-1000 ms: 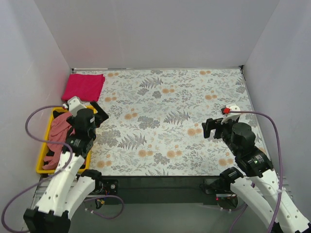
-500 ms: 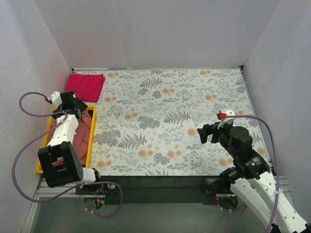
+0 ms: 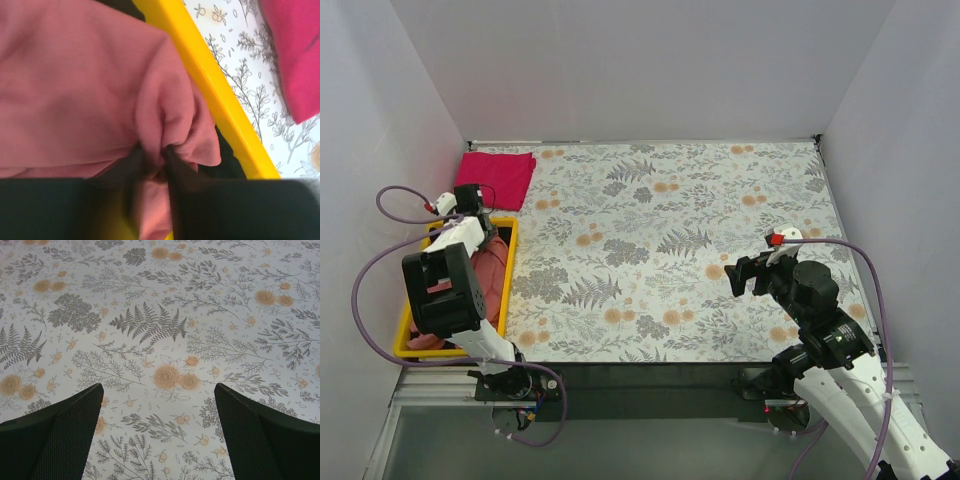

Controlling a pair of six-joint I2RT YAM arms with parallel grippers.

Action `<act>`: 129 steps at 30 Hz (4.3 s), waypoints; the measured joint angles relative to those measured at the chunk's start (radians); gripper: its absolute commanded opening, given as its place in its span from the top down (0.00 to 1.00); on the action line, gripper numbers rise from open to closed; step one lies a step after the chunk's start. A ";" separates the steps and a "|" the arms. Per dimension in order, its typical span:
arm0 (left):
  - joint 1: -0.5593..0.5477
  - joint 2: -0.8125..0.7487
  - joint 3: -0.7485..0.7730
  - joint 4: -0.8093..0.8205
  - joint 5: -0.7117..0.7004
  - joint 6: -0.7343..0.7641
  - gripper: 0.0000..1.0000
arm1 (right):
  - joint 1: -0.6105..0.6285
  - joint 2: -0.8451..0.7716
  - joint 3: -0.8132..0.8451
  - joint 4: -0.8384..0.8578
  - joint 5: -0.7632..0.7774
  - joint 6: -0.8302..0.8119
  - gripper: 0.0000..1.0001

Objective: Fold and stack the t-shirts
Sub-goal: Grab the tshirt from the pile, then move the tshirt to the center of the board, then flatten the tshirt out

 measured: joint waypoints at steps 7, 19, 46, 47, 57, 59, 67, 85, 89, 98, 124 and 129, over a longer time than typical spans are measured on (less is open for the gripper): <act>-0.018 -0.078 0.006 -0.031 -0.001 0.042 1.00 | 0.000 0.000 0.000 0.001 0.000 -0.002 0.02; -0.552 -0.320 0.441 -0.090 0.043 0.092 1.00 | 0.000 -0.011 -0.013 0.016 0.001 -0.005 0.02; -0.832 -0.199 -0.053 0.200 0.101 -0.005 0.28 | 0.000 0.018 0.141 -0.096 0.076 -0.003 0.02; -0.826 -0.200 -0.059 0.175 0.106 -0.004 0.28 | 0.000 0.046 0.144 -0.101 0.077 0.006 0.02; -1.081 -0.070 0.154 0.078 0.201 0.169 0.27 | -0.056 0.458 0.132 -0.167 0.142 0.158 0.02; -1.134 0.019 0.249 0.084 0.204 0.230 0.27 | -0.123 0.497 0.117 -0.173 0.124 0.188 0.02; -1.238 0.378 0.510 0.101 0.211 0.502 0.27 | -0.349 0.515 0.050 -0.168 0.076 0.290 0.02; -1.246 0.567 0.661 0.195 0.057 0.803 0.48 | -0.444 0.574 -0.081 -0.063 -0.015 0.363 0.04; -1.241 0.603 0.665 0.205 0.021 0.812 0.85 | -0.457 0.594 -0.097 -0.024 -0.019 0.371 0.05; -1.113 0.491 0.559 0.173 0.005 0.689 1.00 | -0.489 0.616 -0.103 0.053 -0.039 0.385 0.08; -0.846 -0.164 -0.001 0.092 0.306 0.340 1.00 | -0.439 0.948 0.055 0.211 -0.303 0.238 0.92; -0.845 -0.184 -0.013 0.107 0.324 0.327 1.00 | -0.424 0.951 0.110 0.136 -0.269 0.246 0.99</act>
